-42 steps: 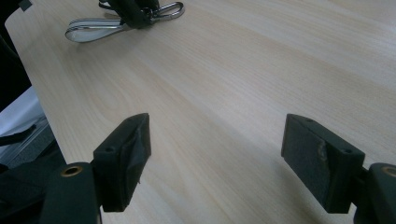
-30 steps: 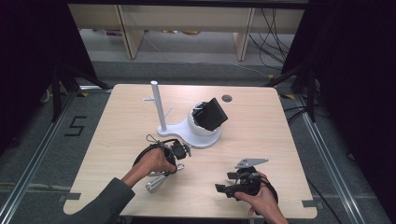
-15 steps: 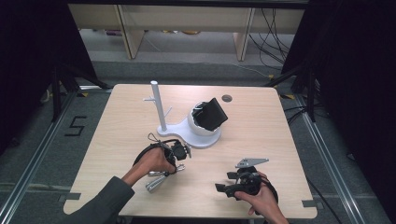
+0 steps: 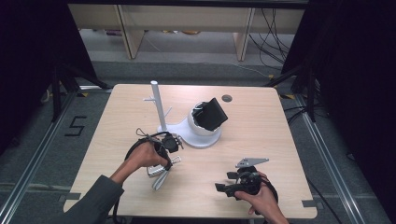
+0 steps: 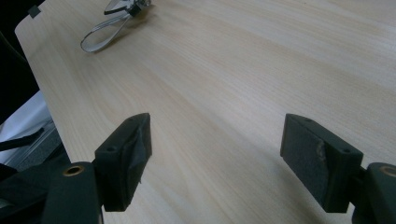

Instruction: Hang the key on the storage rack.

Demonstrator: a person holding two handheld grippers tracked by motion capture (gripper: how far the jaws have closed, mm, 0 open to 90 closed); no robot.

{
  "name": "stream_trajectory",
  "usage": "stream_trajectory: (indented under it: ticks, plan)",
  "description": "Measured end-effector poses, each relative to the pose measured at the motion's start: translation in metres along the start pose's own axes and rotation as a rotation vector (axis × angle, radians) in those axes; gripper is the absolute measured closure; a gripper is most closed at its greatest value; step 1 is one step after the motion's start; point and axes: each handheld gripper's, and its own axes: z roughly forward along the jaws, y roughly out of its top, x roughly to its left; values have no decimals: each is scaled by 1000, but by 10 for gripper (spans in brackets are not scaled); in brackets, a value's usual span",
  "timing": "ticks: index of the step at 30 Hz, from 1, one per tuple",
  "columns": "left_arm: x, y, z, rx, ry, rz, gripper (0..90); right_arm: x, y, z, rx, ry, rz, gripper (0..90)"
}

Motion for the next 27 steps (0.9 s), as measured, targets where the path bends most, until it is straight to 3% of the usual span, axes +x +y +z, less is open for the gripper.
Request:
stream_trajectory:
  ticks: [5, 6, 8, 11, 12, 27]
  plan:
    - [11, -9, -25, -44, 21, -35, 754, 2, 0, 0, 9, 8, 38, 260]
    - [14, -11, -31, -53, 30, -44, 755, -1, 0, 0, -2, 0, -8, 260]
    - [18, -15, -43, -68, 40, -59, 755, 0, 0, 0, 2, 15, 17, 260]
    - [25, -21, -57, -87, 53, -82, 755, -1, 0, 0, -7, 3, -1, 260]
    - [28, -23, -62, -96, 63, -90, 755, 0, 0, 1, -8, 27, 28, 260]
    - [61, -40, -128, -140, 141, -201, 755, 0, 0, 0, -3, 9, 26, 260]
